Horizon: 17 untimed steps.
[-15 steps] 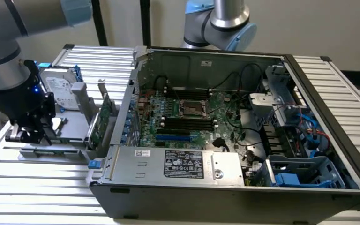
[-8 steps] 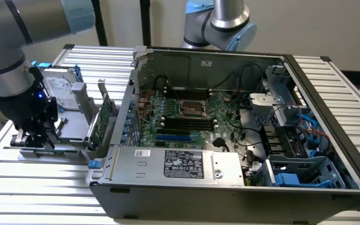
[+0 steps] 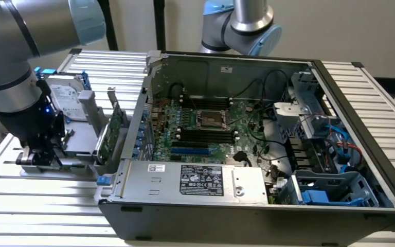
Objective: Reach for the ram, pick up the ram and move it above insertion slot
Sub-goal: 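Pick up the ram and move it above insertion slot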
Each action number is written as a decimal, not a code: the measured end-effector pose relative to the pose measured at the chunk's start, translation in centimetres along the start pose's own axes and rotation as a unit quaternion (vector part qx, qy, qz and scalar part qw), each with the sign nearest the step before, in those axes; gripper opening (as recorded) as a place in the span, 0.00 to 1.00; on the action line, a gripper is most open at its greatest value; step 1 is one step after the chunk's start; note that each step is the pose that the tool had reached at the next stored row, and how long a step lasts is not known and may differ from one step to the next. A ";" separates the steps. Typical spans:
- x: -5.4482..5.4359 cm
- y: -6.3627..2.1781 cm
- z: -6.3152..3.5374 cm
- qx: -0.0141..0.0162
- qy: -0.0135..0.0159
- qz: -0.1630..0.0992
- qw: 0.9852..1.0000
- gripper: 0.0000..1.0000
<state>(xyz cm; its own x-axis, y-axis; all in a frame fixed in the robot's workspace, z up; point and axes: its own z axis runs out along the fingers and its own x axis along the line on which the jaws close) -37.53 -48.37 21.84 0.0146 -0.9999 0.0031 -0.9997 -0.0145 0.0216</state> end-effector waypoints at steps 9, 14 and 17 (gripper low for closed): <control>-0.2 0.36 1.61 0.000 0.000 -0.001 1.000 0.31; -0.3 0.44 2.07 0.000 0.000 0.000 1.000 0.31; -0.3 0.45 2.36 0.000 0.000 0.000 1.000 0.22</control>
<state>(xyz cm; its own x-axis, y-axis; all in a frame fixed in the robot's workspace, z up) -38.03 -48.11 19.49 0.0138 -0.9999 0.0030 -0.9997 -0.0138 0.0217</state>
